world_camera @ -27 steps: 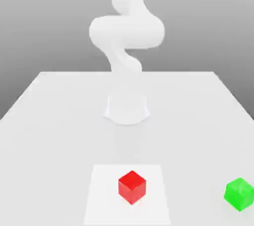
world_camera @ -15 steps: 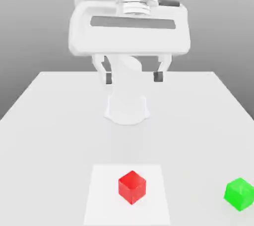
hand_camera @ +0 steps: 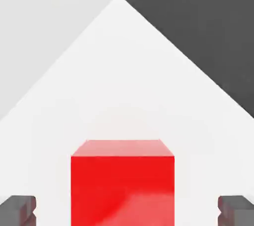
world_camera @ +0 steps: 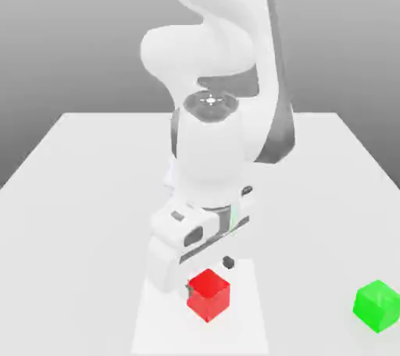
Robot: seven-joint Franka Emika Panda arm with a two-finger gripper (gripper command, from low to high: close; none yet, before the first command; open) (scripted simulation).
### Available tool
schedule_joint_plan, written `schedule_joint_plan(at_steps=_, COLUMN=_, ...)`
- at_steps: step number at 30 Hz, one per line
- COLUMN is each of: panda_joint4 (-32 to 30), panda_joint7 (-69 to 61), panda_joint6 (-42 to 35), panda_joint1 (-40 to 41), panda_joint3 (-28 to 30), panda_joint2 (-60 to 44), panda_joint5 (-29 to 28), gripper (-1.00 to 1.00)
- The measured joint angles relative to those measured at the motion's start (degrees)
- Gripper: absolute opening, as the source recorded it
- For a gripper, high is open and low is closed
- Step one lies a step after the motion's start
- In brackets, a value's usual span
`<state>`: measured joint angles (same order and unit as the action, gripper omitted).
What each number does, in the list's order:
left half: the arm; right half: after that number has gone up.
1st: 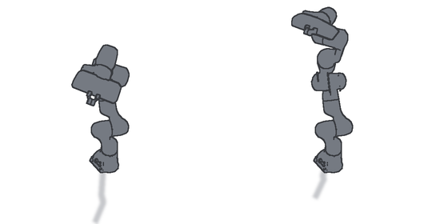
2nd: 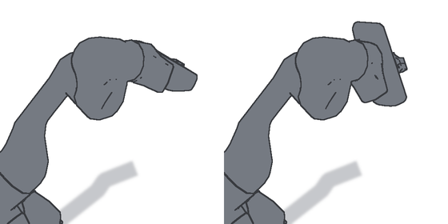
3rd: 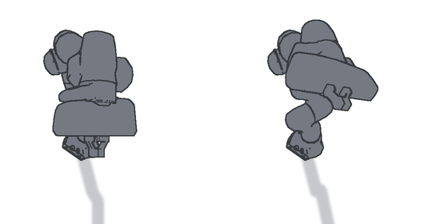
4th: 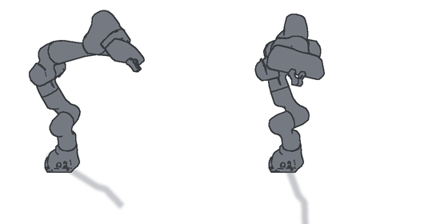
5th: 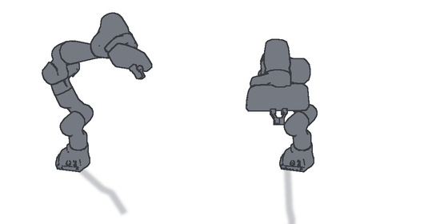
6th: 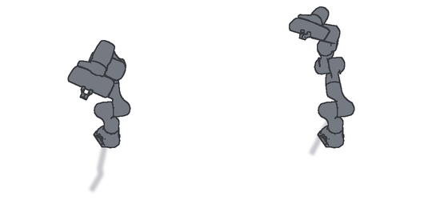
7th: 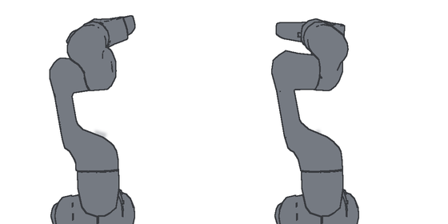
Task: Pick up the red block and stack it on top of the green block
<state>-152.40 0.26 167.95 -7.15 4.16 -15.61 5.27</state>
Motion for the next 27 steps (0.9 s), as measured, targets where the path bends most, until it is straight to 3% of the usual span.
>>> schedule_joint_plan(at_steps=7, panda_joint4=0.0, panda_joint7=0.0, panda_joint6=0.2, panda_joint1=0.2, panda_joint3=-0.2, panda_joint2=-0.4, panda_joint5=0.0, gripper=-1.00)
schedule_joint_plan(at_steps=13, panda_joint4=-1.1, panda_joint7=3.1, panda_joint6=-9.0, panda_joint1=-1.3, panda_joint3=1.4, panda_joint2=10.0, panda_joint5=-3.8, gripper=-1.00)
schedule_joint_plan(at_steps=22, panda_joint4=13.4, panda_joint7=16.5, panda_joint6=-19.2, panda_joint1=-16.4, panda_joint3=-9.7, panda_joint2=5.7, panda_joint5=-7.2, gripper=-1.00)
schedule_joint_plan(at_steps=26, panda_joint4=16.9, panda_joint7=20.0, panda_joint6=-14.4, panda_joint1=-20.2, panda_joint3=-10.3, panda_joint2=-2.6, panda_joint5=-9.6, gripper=-1.00)
schedule_joint_plan(at_steps=27, panda_joint4=17.0, panda_joint7=20.3, panda_joint6=-13.4, panda_joint1=-20.5, panda_joint3=-10.1, panda_joint2=-3.8, panda_joint5=-9.9, gripper=1.00)
